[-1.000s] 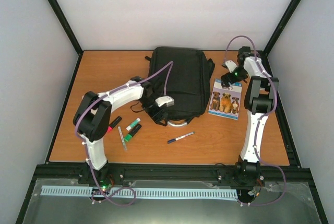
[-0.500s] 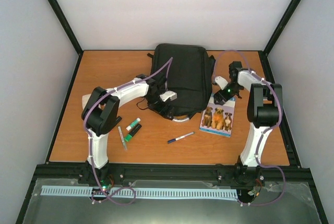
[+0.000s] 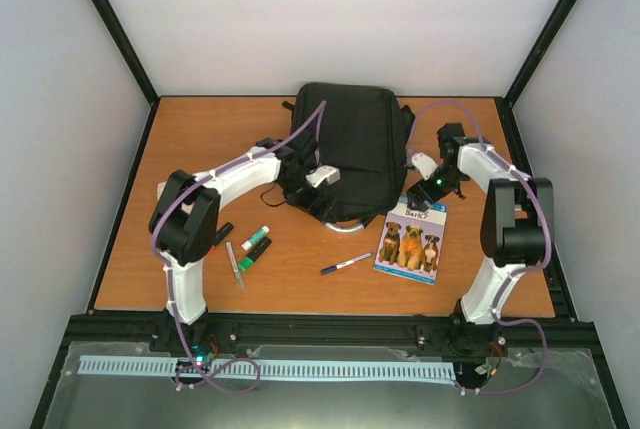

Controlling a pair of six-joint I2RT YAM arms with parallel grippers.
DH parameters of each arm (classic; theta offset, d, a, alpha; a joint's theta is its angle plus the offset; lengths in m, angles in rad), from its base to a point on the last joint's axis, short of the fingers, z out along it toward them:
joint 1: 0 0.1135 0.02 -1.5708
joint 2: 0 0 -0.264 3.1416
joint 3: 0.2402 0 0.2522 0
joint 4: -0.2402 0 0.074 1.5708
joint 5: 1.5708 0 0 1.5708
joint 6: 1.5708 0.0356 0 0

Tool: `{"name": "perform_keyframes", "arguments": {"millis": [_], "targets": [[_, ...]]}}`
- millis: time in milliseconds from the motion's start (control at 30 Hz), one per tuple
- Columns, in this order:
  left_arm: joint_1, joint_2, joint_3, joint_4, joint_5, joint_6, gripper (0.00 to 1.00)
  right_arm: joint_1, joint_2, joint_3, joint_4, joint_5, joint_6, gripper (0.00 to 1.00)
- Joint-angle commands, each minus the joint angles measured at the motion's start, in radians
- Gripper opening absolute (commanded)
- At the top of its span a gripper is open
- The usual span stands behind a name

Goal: Pack the student bag
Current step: Move the book to the center of the board, then pick up the book from the center of the board.

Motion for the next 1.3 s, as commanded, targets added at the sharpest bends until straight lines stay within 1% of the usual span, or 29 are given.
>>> {"name": "perform_keyframes", "arguments": {"millis": [0, 33, 67, 100, 200, 267, 400, 500, 667, 767, 833, 933, 1067, 1267], "targets": [[-0.010, -0.115, 0.063, 0.043, 0.001, -0.071, 0.99, -0.058, -0.140, 0.077, -0.059, -0.018, 0.098, 0.98], [-0.017, -0.121, 0.061, 0.050, -0.076, -0.107, 1.00, -0.069, -0.162, 0.071, -0.068, -0.022, 0.105, 0.98], [-0.018, -0.119, 0.064, 0.049, -0.123, -0.132, 1.00, -0.082, -0.180, 0.056, -0.077, -0.028, 0.106, 0.98], [-0.019, -0.110, 0.073, 0.040, -0.126, -0.144, 1.00, -0.094, -0.196, 0.035, -0.085, -0.032, 0.110, 0.98], [-0.024, -0.089, 0.088, 0.042, -0.045, -0.142, 1.00, -0.138, -0.242, -0.037, -0.113, -0.045, 0.104, 0.94], [-0.040, -0.071, 0.102, 0.039, 0.029, -0.121, 0.94, -0.169, -0.274, -0.080, -0.138, -0.067, 0.085, 0.92], [-0.106, -0.042, 0.114, 0.054, 0.076, -0.086, 0.81, -0.191, -0.345, -0.163, -0.165, -0.059, 0.038, 0.89], [-0.160, -0.012, 0.121, 0.079, 0.077, -0.072, 0.79, -0.191, -0.384, -0.210, -0.172, -0.072, 0.018, 0.84], [-0.210, 0.085, 0.145, 0.109, 0.186, -0.091, 0.70, -0.191, -0.399, -0.274, -0.157, -0.110, 0.014, 0.75], [-0.234, 0.128, 0.151, 0.132, 0.231, -0.122, 0.69, -0.189, -0.385, -0.292, -0.144, -0.124, 0.005, 0.66], [-0.252, 0.154, 0.153, 0.150, 0.238, -0.152, 0.70, -0.189, -0.377, -0.300, -0.141, -0.129, -0.010, 0.59], [-0.269, 0.199, 0.164, 0.162, 0.195, -0.207, 0.72, -0.188, -0.365, -0.321, -0.131, -0.133, -0.029, 0.44], [-0.269, 0.248, 0.173, 0.178, 0.155, -0.279, 0.73, -0.189, -0.350, -0.348, -0.114, -0.143, -0.037, 0.37], [-0.268, 0.310, 0.203, 0.194, 0.153, -0.355, 0.73, -0.189, -0.312, -0.372, -0.073, -0.129, -0.027, 0.35]]}}
